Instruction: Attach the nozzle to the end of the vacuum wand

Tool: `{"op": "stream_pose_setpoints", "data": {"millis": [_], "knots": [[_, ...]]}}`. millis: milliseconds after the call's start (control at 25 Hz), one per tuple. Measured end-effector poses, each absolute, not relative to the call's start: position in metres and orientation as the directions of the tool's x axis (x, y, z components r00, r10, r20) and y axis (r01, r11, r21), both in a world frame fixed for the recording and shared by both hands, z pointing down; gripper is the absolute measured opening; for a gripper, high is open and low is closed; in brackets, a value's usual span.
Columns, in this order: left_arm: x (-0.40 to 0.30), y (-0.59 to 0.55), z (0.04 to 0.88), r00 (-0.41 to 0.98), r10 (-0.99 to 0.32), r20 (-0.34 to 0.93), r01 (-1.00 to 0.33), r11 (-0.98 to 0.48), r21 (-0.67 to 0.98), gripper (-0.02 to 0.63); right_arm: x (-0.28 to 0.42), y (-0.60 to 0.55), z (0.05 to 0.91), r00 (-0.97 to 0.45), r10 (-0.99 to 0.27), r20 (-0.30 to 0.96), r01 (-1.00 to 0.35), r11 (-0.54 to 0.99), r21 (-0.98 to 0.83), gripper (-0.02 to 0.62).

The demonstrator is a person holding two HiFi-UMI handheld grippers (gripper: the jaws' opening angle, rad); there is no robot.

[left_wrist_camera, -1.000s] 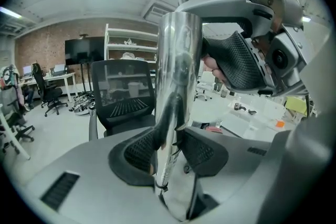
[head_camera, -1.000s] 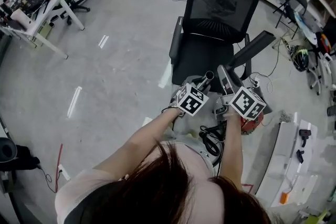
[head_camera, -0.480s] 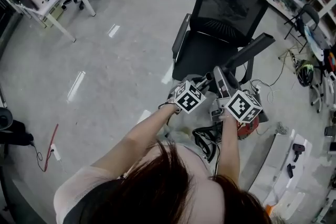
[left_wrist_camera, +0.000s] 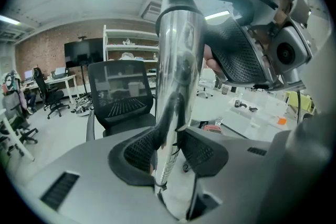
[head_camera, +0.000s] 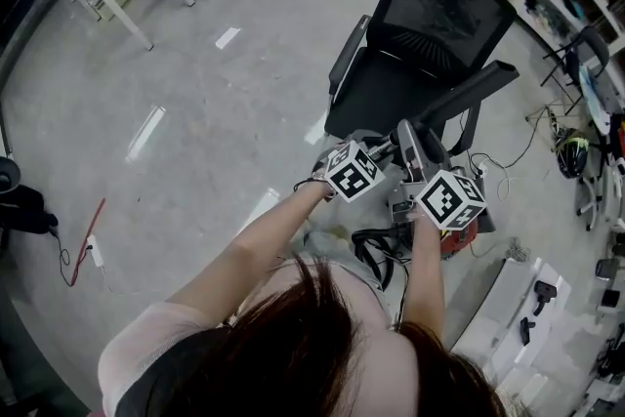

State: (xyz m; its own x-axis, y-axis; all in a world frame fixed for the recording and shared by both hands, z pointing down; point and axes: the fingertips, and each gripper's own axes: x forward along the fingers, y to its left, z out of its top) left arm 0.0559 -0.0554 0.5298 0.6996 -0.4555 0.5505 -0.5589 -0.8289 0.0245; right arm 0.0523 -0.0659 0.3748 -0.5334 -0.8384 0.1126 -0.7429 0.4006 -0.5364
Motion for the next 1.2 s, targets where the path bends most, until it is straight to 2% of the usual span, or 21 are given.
{"op": "stream_pose_setpoints", "data": {"millis": [520,1200], "knots": [[0.057,-0.056,0.534,0.712,-0.425,0.559,-0.531,-0.847,0.032,0.158,0.045,-0.06,0.377,-0.487,-0.868,0.096,-0.815,0.412,-0.407,0.178],[0.061,-0.073,0.536,0.722,-0.388,0.572,-0.5,-0.865,0.045,0.158,0.048,-0.074,0.377,-0.331,-0.938,0.104,-0.917,0.293,-0.269,0.178]]}}
